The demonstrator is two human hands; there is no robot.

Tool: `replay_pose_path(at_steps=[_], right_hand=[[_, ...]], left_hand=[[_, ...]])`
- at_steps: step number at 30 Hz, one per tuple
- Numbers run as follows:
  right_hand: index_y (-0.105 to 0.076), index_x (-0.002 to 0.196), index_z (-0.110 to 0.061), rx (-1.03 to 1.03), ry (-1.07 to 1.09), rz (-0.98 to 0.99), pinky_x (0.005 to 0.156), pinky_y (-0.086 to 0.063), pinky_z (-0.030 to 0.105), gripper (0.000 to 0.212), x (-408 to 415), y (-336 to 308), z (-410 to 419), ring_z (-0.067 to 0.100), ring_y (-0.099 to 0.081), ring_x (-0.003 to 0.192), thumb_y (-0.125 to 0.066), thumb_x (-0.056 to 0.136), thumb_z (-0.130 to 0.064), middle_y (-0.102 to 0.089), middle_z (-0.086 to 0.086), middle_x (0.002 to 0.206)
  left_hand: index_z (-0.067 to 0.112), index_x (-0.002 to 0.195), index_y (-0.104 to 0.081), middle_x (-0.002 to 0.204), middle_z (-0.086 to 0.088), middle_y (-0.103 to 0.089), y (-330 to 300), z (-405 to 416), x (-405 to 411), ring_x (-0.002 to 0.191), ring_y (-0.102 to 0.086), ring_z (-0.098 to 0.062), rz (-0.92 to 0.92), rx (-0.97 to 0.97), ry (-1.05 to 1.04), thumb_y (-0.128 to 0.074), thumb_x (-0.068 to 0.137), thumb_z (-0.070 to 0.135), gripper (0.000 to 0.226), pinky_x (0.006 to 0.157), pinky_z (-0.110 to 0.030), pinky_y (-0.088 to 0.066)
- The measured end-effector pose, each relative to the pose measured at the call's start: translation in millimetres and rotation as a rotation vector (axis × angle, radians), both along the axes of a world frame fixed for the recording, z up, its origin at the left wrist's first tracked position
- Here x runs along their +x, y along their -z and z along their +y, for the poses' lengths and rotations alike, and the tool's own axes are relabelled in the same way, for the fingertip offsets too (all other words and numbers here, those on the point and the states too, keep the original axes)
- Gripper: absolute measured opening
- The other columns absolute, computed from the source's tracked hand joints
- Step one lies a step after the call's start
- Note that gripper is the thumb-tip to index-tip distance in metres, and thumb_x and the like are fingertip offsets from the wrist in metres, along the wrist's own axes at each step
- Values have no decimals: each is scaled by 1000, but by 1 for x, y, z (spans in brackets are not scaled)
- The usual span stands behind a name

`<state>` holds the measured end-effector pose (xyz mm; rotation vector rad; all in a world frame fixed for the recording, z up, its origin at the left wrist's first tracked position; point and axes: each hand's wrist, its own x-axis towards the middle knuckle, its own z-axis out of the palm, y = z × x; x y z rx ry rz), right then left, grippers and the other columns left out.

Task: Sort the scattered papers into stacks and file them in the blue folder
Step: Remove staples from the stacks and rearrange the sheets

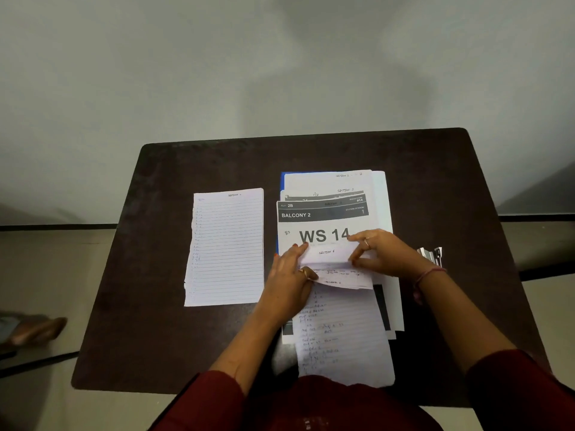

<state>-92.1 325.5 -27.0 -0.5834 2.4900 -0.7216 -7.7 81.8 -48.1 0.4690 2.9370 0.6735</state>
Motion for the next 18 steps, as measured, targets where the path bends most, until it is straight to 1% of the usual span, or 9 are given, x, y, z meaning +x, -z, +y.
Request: replay_pose_path(at_steps=[2,4,6,8,9,11,14,16,18], right_hand=[[-73,89,-27,-70,-10,-150,107,-32,26,7,5,-3,5,16,-43,128,-71,83,-26,-48,-3,140],[-71,87,-26,-127,56,-189,105,-32,25,7,8,-3,4,13,-44,126,-70,83,-32,-49,-3,138],[-72,90,-18,-195,179,-154,98,-41,26,19,6,0,0,12,-53,114,-67,85,-35,-59,-2,126],[-69,96,-13,-264,318,-143,82,-47,22,21,3,3,-7,11,-60,93,-68,85,-31,-65,-3,107],[-66,100,-14,-274,364,-159,76,-46,19,20,1,4,-10,8,-59,84,-70,84,-26,-65,-5,99],[-65,106,-15,-210,361,-165,73,-43,18,23,-1,7,-13,8,-56,74,-71,84,-15,-63,-7,89],[-69,107,-10,-108,212,-171,75,-40,16,19,-2,2,-9,11,-57,84,-63,89,-12,-64,-5,95],[-69,102,-13,-209,200,-267,74,-42,11,14,3,-3,-5,11,-59,90,-59,92,-14,-66,-6,99],[-67,101,-14,-399,367,-423,73,-46,12,18,15,-6,0,9,-61,93,-56,94,-25,-67,-5,100]], left_hand=[[18,98,-71,138,-8,-51,-2,2,-1,133,-43,-28,-43,7,-17,-64,88,17,12,112,-56,-17],[20,107,-69,124,0,-60,-5,3,-3,124,-49,-20,-108,10,-9,-55,94,21,19,116,-52,-13],[21,110,-68,111,2,-64,-6,3,-3,113,-55,-18,-112,12,2,-51,97,23,22,117,-50,-13],[18,108,-68,105,1,-67,-6,3,-3,104,-59,-20,-88,27,-5,-51,96,23,21,116,-49,-14],[16,105,-69,102,0,-68,-6,3,-3,100,-61,-20,-72,40,-3,-52,96,21,20,116,-50,-16],[14,103,-68,100,-1,-69,-8,4,-2,98,-63,-21,-58,71,-6,-54,94,18,17,117,-52,-19],[12,115,-63,119,-4,-64,-9,4,0,116,-56,-21,-70,133,-33,-57,93,14,23,118,-51,-18],[14,131,-53,145,-6,-43,-8,4,1,135,-38,-20,-59,175,-66,-61,91,14,40,118,-45,-19],[18,143,-39,155,-4,-24,-7,3,1,142,-24,-17,-91,248,-144,-64,89,15,59,116,-36,-22]])
